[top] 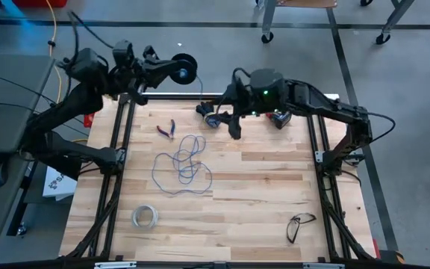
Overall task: Coil cords
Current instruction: Coil the blue wire onto the black spool
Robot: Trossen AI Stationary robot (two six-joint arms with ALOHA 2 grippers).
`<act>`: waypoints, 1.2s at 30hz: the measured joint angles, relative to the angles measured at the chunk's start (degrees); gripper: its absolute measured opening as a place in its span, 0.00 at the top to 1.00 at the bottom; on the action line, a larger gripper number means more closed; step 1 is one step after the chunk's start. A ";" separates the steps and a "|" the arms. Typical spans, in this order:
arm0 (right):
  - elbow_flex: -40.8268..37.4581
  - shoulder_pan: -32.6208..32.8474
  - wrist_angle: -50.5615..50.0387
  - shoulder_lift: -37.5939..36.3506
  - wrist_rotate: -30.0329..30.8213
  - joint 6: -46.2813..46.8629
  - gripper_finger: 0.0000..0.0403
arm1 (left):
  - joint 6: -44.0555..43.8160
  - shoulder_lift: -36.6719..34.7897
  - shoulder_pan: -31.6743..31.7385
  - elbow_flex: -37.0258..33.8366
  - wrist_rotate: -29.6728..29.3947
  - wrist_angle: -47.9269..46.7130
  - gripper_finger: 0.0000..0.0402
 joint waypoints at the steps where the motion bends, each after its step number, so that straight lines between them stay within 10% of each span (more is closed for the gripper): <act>1: -0.02 0.07 0.01 0.45 -0.02 -0.05 0.50 | -0.13 0.45 0.09 -0.02 0.43 0.43 1.00; 36: -0.07 -0.17 -2.40 3.82 3.28 -5.58 0.78 | 0.52 0.72 0.25 -0.02 0.23 3.93 1.00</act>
